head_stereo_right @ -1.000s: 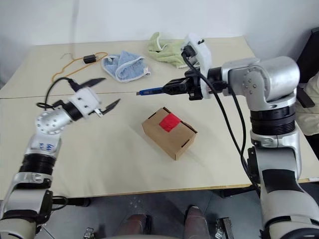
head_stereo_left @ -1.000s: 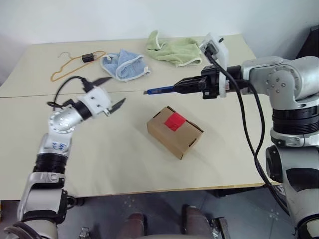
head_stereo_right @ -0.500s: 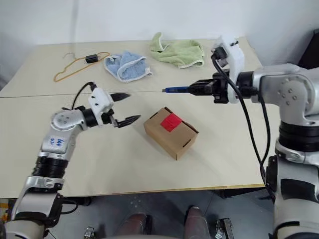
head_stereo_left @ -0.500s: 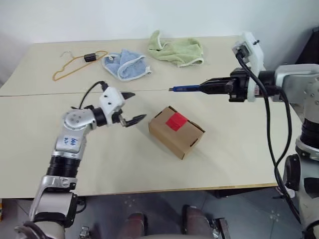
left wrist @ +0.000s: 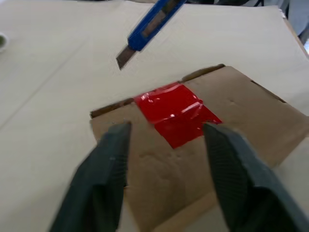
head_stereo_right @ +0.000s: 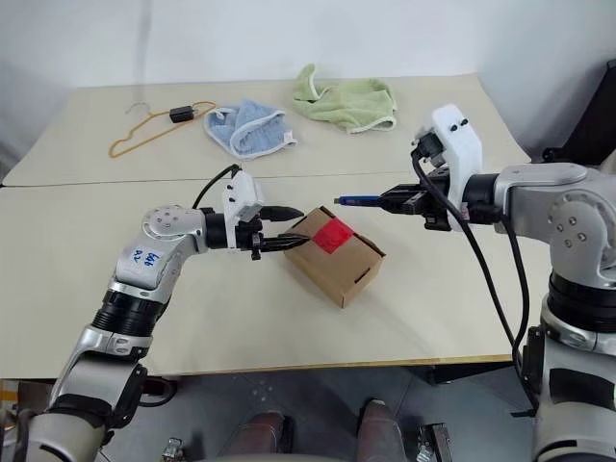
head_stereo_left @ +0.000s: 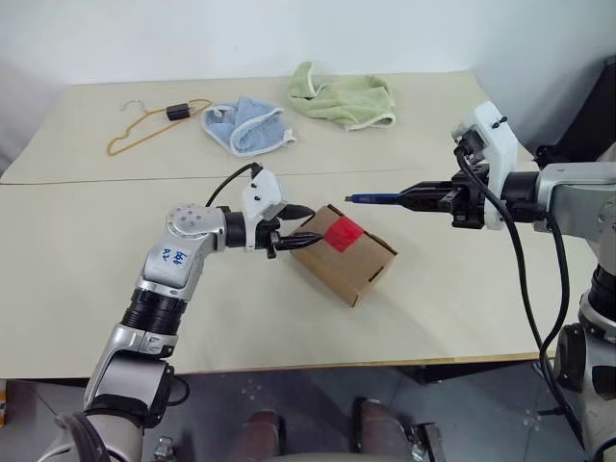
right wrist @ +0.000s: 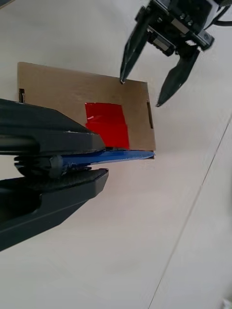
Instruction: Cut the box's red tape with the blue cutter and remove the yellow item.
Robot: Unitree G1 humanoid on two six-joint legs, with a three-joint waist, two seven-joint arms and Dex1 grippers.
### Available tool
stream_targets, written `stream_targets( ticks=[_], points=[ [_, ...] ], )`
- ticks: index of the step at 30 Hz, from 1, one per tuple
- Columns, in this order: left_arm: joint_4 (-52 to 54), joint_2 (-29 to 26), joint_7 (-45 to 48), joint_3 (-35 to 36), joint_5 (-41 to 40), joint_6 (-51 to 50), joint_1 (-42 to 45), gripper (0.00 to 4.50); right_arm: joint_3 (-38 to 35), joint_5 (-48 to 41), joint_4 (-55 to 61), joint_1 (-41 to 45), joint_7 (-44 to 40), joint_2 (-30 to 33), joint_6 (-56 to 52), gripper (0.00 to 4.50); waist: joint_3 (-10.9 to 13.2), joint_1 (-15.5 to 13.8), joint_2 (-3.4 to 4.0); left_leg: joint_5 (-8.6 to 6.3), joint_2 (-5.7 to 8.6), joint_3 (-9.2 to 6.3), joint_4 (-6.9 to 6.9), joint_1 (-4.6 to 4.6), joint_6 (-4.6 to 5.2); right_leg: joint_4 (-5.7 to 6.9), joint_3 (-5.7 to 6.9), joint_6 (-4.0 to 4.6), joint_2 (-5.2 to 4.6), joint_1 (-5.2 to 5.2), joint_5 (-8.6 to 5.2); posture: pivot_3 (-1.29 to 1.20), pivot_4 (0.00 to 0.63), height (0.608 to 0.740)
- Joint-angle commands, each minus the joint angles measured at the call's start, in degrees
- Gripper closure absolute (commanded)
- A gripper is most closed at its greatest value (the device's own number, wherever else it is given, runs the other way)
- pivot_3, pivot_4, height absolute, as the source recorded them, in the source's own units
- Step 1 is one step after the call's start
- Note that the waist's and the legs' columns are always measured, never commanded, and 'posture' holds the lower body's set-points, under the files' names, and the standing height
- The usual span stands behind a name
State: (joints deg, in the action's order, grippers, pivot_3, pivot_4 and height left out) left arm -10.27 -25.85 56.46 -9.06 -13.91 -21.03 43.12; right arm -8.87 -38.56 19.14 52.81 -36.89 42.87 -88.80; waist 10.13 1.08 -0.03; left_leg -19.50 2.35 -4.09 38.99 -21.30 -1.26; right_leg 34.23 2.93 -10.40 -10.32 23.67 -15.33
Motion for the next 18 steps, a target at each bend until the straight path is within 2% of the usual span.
stream_targets(
  ticks=[1, 5, 6, 18],
  points=[
    [-0.7, 0.5, 0.1, -0.1, 0.1, -1.4, 2.0, 3.18, 0.8, -0.5, 1.5, 0.9, 0.6, -0.3, 1.8, 4.36, 0.0, -0.1, 0.00, 0.00, 0.00, 0.00, 0.00, 0.00, 0.00, 0.00, 0.00, 0.00, 0.00, 0.00, 0.00, 0.00, 0.150, 0.740],
    [-2.6, 1.6, -0.2, -0.8, 0.8, -1.5, 2.9, 4.33, 2.8, 0.0, 0.5, 1.4, 0.4, -0.3, 3.7, 4.36, 0.0, -0.4, -0.01, 0.00, 0.00, 0.00, 0.00, 0.00, 0.00, -0.01, 0.00, 0.00, 0.00, 0.00, 0.00, 0.00, 0.150, 0.740],
    [-3.0, 1.9, -0.2, -1.0, 1.1, -1.3, 2.9, 4.47, 3.1, -0.1, 0.3, 1.4, 0.2, -0.3, 4.1, 4.36, 0.0, -0.4, 0.00, 0.00, 0.00, 0.00, 0.00, 0.00, 0.00, -0.02, 0.00, 0.00, 0.00, 0.00, 0.00, 0.00, 0.150, 0.740],
    [-7.9, 2.6, 1.8, -3.0, 3.5, 1.2, 4.5, 4.50, 7.7, 1.6, -5.0, -0.2, -1.6, 0.7, 10.8, 4.36, 0.0, -1.0, -0.01, 0.00, 0.01, 0.02, 0.03, 0.00, 0.00, -0.06, 0.01, -0.01, 0.00, -0.03, 0.05, 0.00, 0.150, 0.740]
  ],
)
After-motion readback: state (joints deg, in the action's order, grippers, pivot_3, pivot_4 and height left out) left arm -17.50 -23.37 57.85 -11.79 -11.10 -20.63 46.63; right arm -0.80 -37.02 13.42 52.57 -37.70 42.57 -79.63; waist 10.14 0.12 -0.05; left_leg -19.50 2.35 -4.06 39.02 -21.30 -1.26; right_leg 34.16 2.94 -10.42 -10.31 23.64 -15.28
